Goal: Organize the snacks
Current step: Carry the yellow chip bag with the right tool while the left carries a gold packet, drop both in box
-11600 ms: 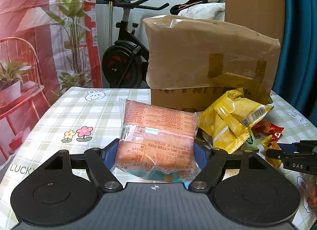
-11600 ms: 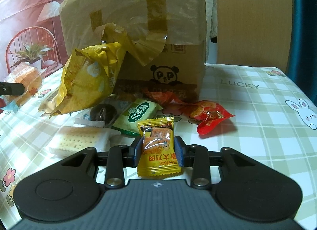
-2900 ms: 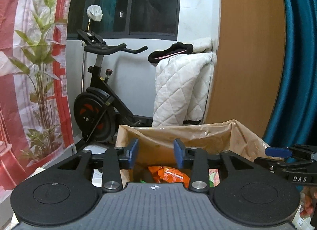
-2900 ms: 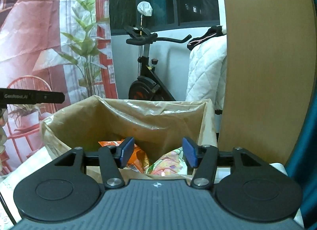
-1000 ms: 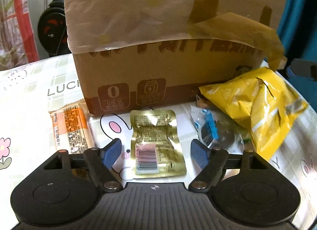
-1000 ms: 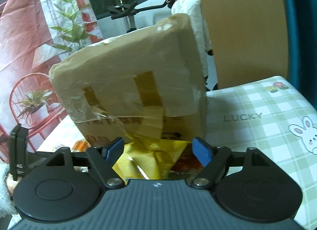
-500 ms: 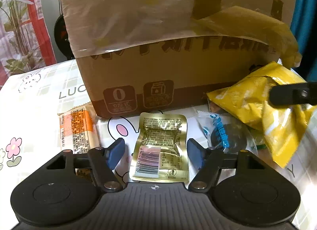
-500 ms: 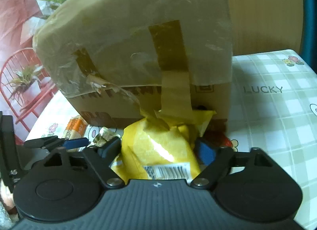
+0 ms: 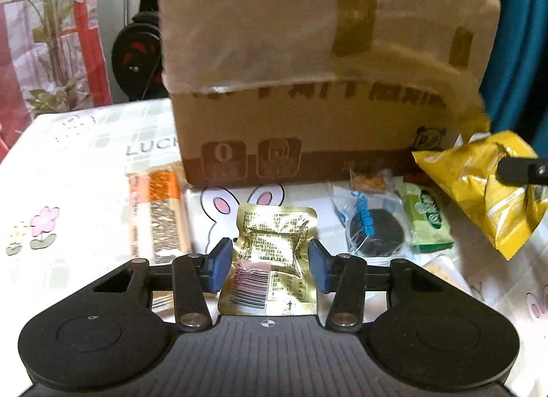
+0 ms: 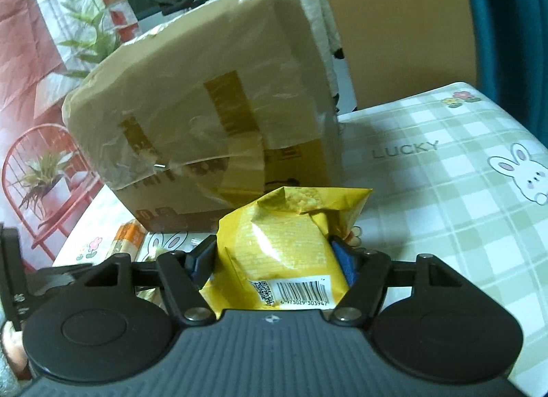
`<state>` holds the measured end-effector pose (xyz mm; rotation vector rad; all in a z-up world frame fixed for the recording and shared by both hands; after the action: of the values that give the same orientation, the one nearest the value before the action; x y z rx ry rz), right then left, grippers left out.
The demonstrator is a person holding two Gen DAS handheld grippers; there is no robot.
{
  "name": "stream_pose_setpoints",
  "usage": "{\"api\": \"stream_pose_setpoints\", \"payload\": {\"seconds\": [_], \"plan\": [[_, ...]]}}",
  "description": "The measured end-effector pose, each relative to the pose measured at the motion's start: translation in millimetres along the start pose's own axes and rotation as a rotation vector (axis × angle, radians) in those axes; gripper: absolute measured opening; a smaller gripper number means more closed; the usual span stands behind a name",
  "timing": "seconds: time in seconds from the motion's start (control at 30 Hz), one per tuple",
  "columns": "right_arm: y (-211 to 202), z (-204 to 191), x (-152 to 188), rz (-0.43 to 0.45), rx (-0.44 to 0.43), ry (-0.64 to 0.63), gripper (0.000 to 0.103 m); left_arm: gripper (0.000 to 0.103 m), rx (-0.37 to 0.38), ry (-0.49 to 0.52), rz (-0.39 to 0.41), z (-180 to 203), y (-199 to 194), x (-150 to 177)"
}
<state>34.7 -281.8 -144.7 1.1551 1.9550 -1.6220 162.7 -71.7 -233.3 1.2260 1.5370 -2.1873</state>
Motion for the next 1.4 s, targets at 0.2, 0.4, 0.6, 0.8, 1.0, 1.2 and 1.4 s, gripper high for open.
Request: {"api": "stream_pose_setpoints", "payload": {"seconds": [0.2,0.4,0.6,0.8,1.0,1.2,1.4], "plan": [[-24.0,6.1,1.3,0.068,0.026,-0.027,0.07,0.05,-0.013,-0.018,0.108,0.3,-42.0,-13.1],[-47.9,14.1,5.2,0.119,0.064,-0.052,0.07,0.05,-0.03,-0.013,0.182,2.1,-71.4,-20.8],[-65.2,34.9,-7.4,0.166,0.117,0.012,0.07,0.051,-0.048,-0.031,0.251,-5.2,-90.9,-38.8],[-97.5,40.9,-43.6,0.312,0.147,0.042,0.07,0.051,-0.07,-0.025,0.358,-7.6,-116.4,-76.5],[-113.0,22.1,-91.1,0.432,0.106,0.004,0.07,0.051,-0.072,0.001,0.442,-0.9,-131.4,-123.1],[-88.3,-21.2,-138.5,0.491,0.024,-0.087,0.07,0.051,-0.069,0.063,0.469,12.4,-122.3,-175.6],[-24.5,-69.5,-166.0,0.414,-0.039,-0.179,0.07,0.051,-0.053,0.061,0.395,13.6,-80.6,-217.1]]}}
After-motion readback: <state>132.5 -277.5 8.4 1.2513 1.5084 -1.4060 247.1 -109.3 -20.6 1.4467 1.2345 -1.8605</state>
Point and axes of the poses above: each gripper's, at about its wrist camera, not at the fingertips, and y roughly the way its jaws point, z to its right, x to its underside, the point moved 4 cm from there along y, roughly the way its jaws point, and after that the axes turned 6 degrees about x, right-handed, at the moved point
